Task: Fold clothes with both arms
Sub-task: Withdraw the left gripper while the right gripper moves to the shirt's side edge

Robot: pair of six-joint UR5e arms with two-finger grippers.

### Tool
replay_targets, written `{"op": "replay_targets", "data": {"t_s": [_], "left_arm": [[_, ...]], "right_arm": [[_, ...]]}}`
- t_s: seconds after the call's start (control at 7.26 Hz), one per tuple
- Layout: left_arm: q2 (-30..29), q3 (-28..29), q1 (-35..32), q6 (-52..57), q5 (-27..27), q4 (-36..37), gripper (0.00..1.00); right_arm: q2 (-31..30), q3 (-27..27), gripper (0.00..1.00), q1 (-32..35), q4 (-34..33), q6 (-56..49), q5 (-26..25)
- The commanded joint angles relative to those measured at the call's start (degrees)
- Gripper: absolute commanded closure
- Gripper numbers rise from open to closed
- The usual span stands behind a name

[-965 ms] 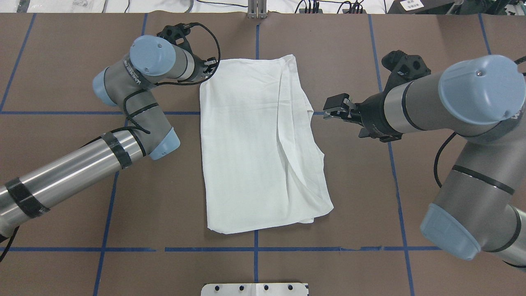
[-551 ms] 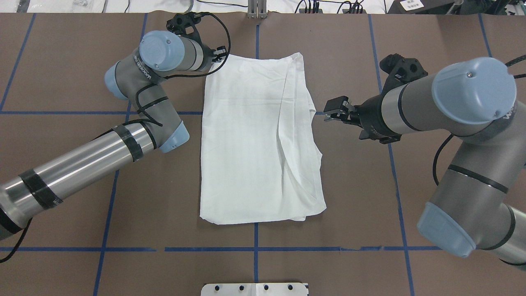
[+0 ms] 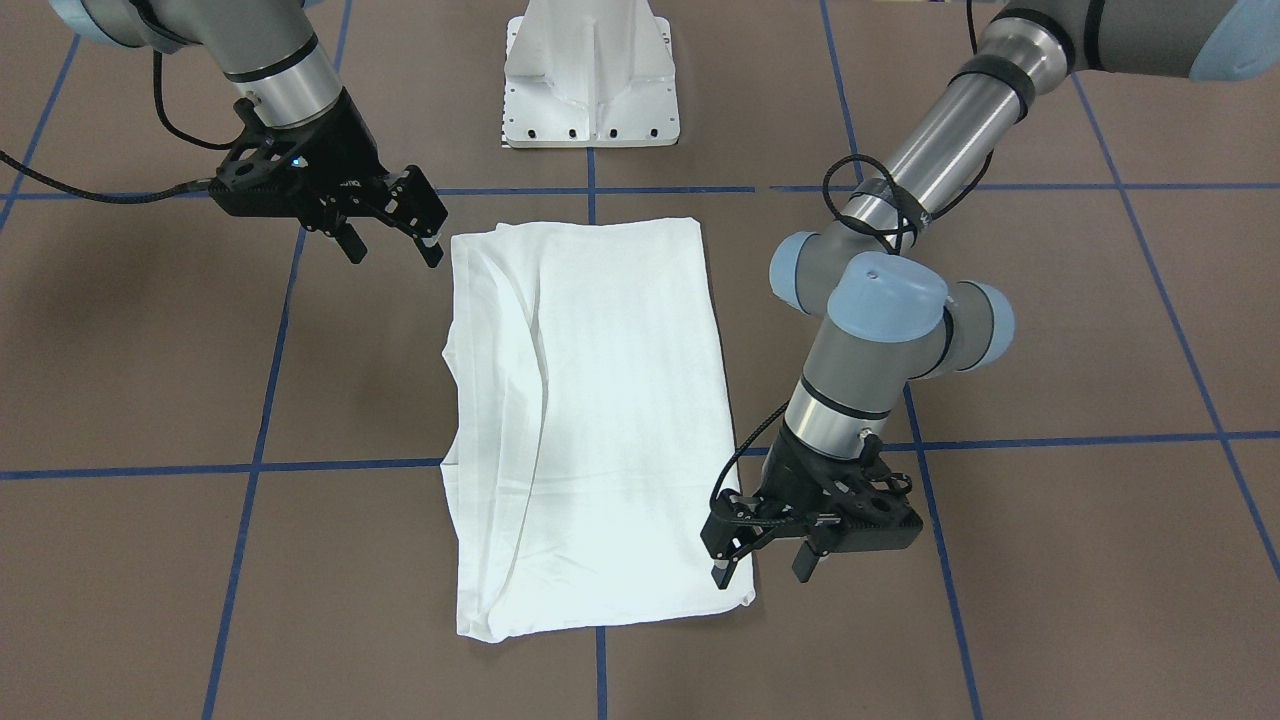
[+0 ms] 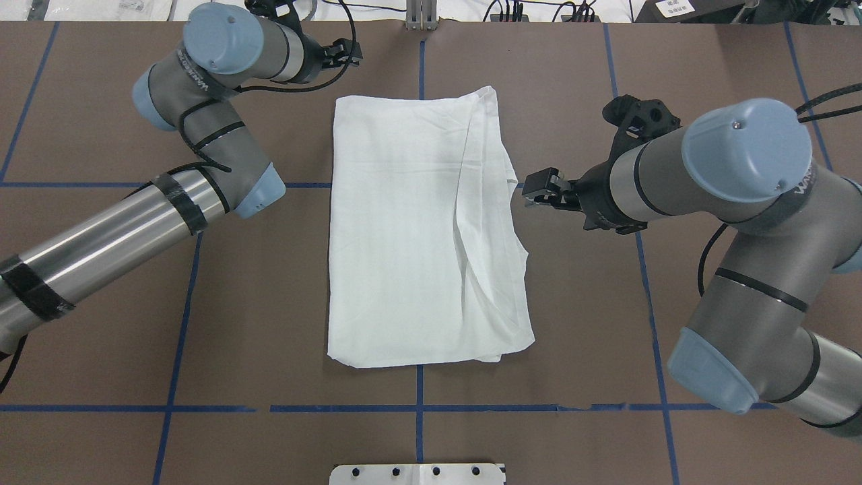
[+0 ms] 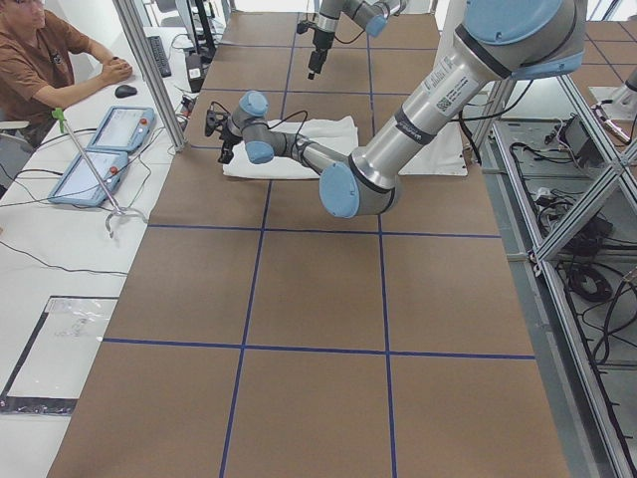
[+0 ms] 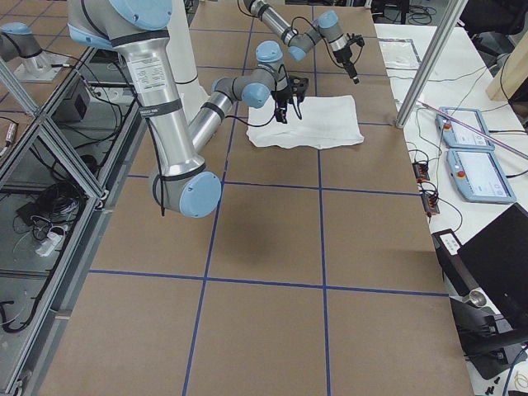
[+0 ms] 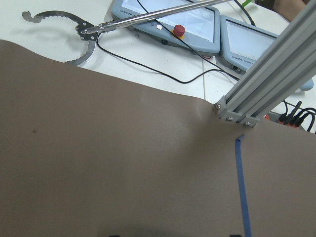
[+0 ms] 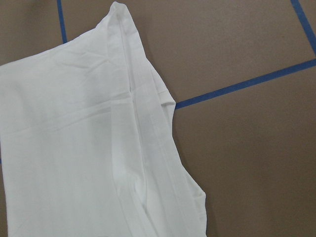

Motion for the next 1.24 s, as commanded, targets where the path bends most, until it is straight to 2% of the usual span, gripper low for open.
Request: {"op": "replay_targets", "data": {"t_s": [0.0, 0.14, 0.28, 0.41, 0.96, 1.1], "left_arm": [[9.43, -12.81, -0.84, 1.40, -5.09, 1.47, 0.00], [12.08, -18.18, -1.02, 1.41, -7.89, 5.05, 0.00], [12.80, -22.41, -0.93, 1.41, -8.01, 11.17, 0.00], [12.81, -24.63, -0.93, 1.41, -8.18, 13.85, 0.00], [14.48, -24.92, -0.49, 1.41, -8.09, 13.52, 0.00], [14.48, -24.92, -0.49, 1.41, -8.09, 13.52, 0.00]], "right_arm": [[2.90, -5.07, 0.00, -0.90, -0.03, -7.66, -0.66], [6.31, -9.10, 0.00, -1.77, 0.15, -10.55, -0.75], [7.48, -10.96, 0.00, -4.31, 0.15, -11.45, -2.75], [7.49, -11.24, 0.01, -7.12, 0.06, -12.94, -5.99], [6.35, -11.07, 0.12, -14.77, 0.06, -20.58, -11.90], [5.22, -11.16, 0.15, -16.27, 0.23, -23.73, -15.22]]}}
